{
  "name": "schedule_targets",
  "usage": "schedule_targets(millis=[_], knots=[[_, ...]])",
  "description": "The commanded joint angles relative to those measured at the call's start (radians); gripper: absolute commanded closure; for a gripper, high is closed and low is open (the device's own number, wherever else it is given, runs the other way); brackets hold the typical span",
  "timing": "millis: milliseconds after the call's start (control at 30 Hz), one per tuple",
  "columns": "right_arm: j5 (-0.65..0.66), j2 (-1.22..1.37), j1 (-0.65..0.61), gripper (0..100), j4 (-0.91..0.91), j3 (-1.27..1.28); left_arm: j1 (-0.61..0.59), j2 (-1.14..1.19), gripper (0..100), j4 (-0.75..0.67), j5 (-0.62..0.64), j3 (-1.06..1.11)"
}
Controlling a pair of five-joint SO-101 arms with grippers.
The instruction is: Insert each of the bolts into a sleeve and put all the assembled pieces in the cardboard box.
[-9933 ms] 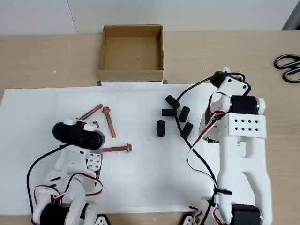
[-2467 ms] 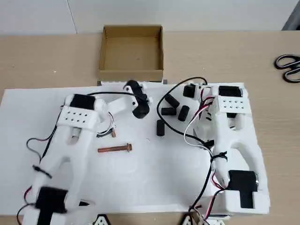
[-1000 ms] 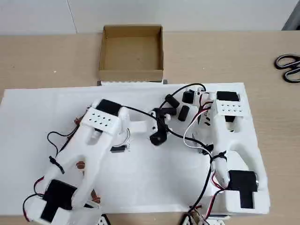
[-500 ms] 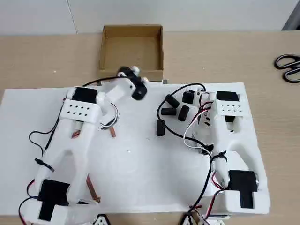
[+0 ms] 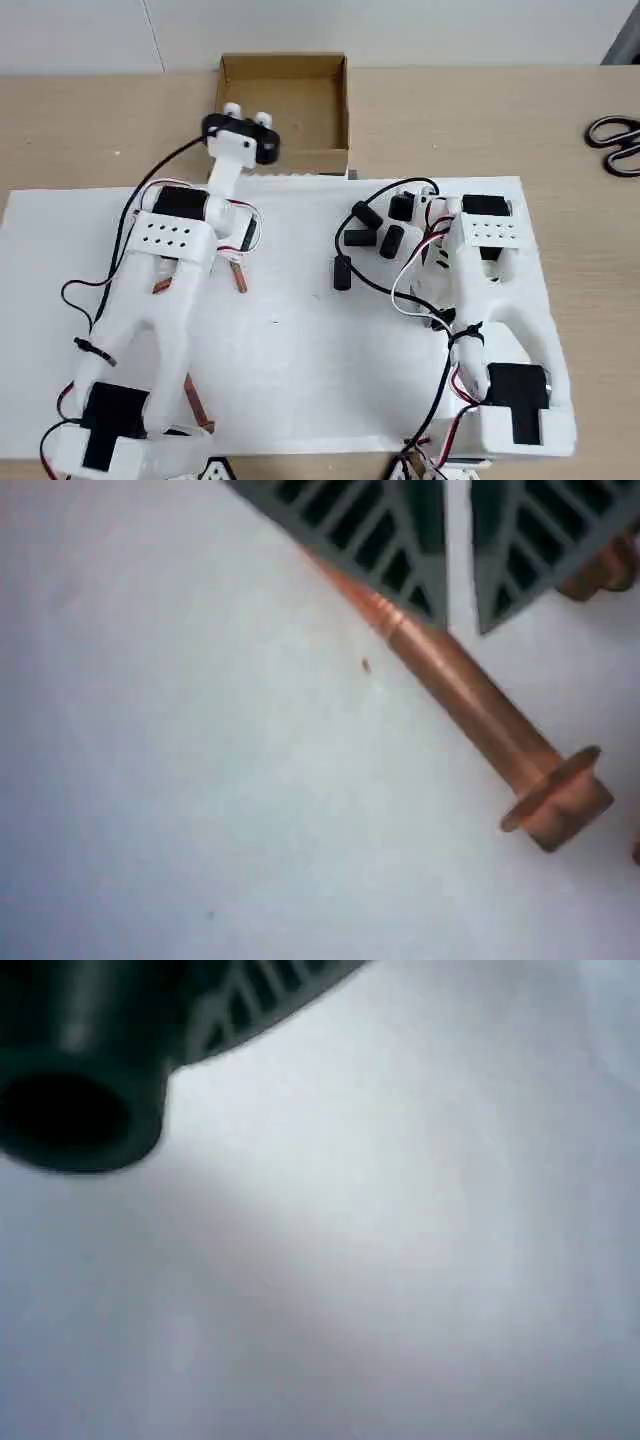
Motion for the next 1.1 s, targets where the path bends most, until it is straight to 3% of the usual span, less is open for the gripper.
schedule_targets(millis=[0,333,600,833,1067], knots=[[0.002,-0.054,0.01,99.1,0.008,-0.011,-0.005,-0.005,99,-0.023,0.195,-0.03],[-0.026,-0.054,0.012,99.1,0.005,-0.011,-0.012,-0.005,99,-0.199,0.45,0.128],[-0.026,-0.054,0.012,99.1,0.012,-0.011,-0.023,-0.005,99,-0.224,0.466,0.168],[-0.025,-0.054,0.012,99.1,0.012,-0.011,-0.028,-0.005,83,-0.186,0.5,0.168],[-0.021,-0.054,0.012,99.1,0.013,-0.011,-0.074,-0.005,83,-0.212,0.519,0.173]])
